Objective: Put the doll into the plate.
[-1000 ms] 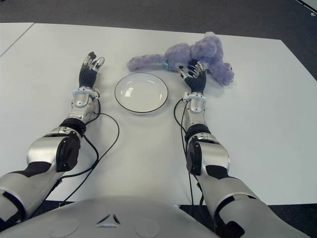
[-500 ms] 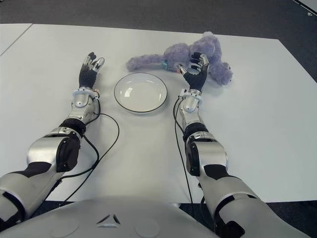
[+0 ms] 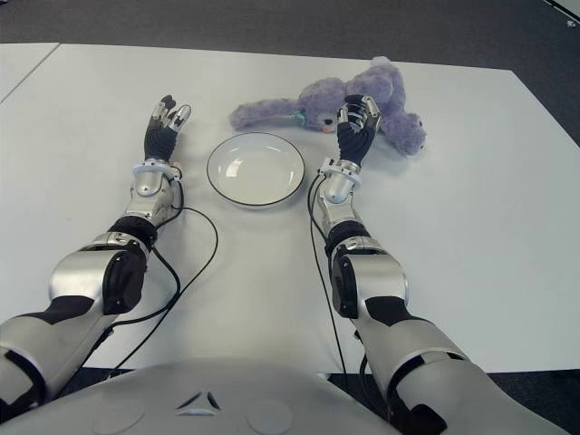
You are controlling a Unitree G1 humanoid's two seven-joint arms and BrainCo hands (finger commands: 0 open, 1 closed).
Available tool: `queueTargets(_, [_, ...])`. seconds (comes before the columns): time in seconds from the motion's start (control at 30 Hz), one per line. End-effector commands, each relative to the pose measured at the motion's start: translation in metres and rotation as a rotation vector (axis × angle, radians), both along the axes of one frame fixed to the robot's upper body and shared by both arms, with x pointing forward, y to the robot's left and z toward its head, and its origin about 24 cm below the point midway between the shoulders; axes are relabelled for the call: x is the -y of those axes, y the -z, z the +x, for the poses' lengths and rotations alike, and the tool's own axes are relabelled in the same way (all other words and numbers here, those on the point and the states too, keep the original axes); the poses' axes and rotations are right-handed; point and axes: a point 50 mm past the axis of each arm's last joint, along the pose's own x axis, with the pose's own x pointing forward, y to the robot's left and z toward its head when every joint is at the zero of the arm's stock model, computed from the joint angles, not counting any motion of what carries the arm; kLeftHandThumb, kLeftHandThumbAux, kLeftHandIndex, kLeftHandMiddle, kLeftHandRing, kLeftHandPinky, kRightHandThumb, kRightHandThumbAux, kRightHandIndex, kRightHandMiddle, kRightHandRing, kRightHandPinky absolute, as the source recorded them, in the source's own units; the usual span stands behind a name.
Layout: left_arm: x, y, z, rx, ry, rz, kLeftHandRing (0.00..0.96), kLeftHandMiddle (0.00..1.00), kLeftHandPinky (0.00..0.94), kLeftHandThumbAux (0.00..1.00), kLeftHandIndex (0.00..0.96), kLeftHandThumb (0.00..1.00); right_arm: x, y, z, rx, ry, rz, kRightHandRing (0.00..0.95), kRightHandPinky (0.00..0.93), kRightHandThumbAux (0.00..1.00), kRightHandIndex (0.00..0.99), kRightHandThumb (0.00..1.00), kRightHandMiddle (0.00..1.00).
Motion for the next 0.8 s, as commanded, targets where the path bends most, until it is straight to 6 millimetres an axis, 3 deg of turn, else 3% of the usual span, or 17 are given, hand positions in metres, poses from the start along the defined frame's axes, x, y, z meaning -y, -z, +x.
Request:
queueTargets(0.03, [0.008, 0.094, -0.068, -0.431, -0.017, -0.055, 0.033, 0.029, 0.059, 0.451, 0.047, 0.000, -0.007, 0.045, -0.029, -0.096, 0.039, 0.094, 0.423, 0.429, 0.734, 0.413, 0.700, 0.407])
queueTargets(0.3, [0.007, 0.095, -0.069, -0.436, -0.018, -0.063, 0.034, 0.030, 0.063, 0.457, 0.049, 0.000, -0.004, 0.029, -0.027, 0.018, 0.081, 0.123, 0.390, 0.383, 0.731, 0.413, 0.698, 0.372])
queueTargets(0.4, [0.007, 0.095, -0.069, -0.438, -0.016, -0.056, 0.035, 0.030, 0.062, 0.455, 0.048, 0.000, -0.001, 0.011, -0.018, 0.096, 0.095, 0.099, 0.379, 0.380, 0.731, 0.413, 0.697, 0.359])
queueTargets(0.8, [0.007, 0.095, -0.068, -0.443, -0.014, -0.066, 0.037, 0.029, 0.062, 0.459, 0.046, 0.000, 0.016, -0.027, -0.006, 0.252, 0.184, -0.133, 0.344, 0.355, 0.730, 0.411, 0.687, 0.324])
